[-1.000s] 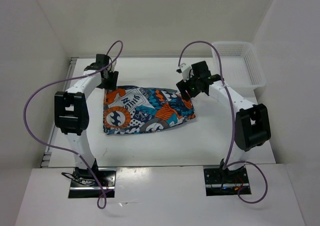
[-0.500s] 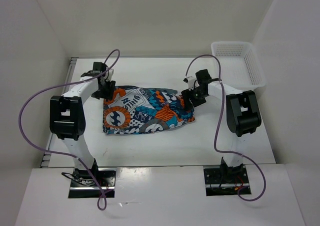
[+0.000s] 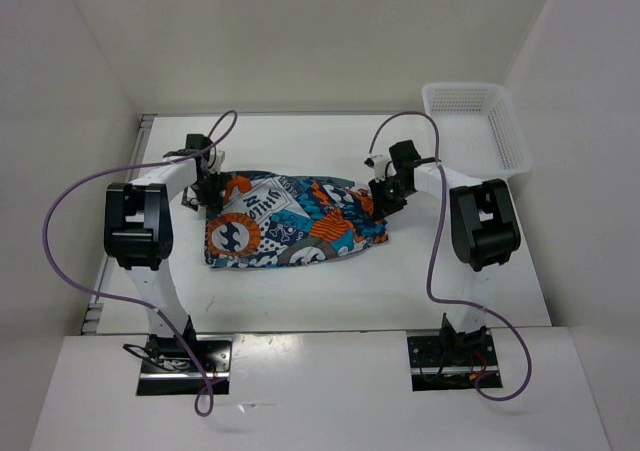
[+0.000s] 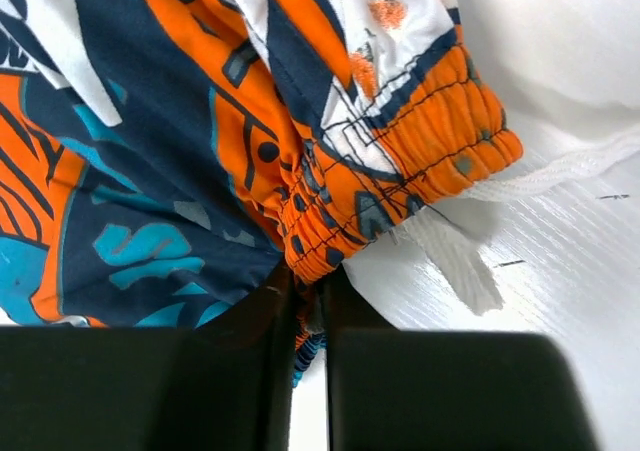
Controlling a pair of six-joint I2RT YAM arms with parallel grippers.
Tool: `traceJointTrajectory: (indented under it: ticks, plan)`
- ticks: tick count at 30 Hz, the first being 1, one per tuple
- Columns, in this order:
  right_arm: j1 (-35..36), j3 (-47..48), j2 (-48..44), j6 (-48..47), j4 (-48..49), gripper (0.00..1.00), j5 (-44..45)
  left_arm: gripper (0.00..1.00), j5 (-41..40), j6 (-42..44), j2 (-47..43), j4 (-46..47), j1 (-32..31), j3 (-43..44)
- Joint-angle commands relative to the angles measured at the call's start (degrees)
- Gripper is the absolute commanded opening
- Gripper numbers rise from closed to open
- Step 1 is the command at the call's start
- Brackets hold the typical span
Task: Fold and stack the shorts
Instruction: Fold the shorts
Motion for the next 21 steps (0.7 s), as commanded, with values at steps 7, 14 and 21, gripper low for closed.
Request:
traceJointTrajectory:
  ticks: [7,14,21]
  plan:
    - [-1.8,5.2,-6.5,-3.4,-5.9,0.0,2.7,0.71,5.1,0.2,0.7,-0.7,0.3,1.2]
    - [-5.4,10.1,-10.9,-8.8,-17.1,0.0,4.9,0.72,4.4,0.2,-0.9,-0.1,-4.6,3.0]
    - [-5.4,17.0,-12.6,-8.3,-24.5,0.0,14.8,0.73,7.4,0.2,0.6,0.4,-12.8,7.4]
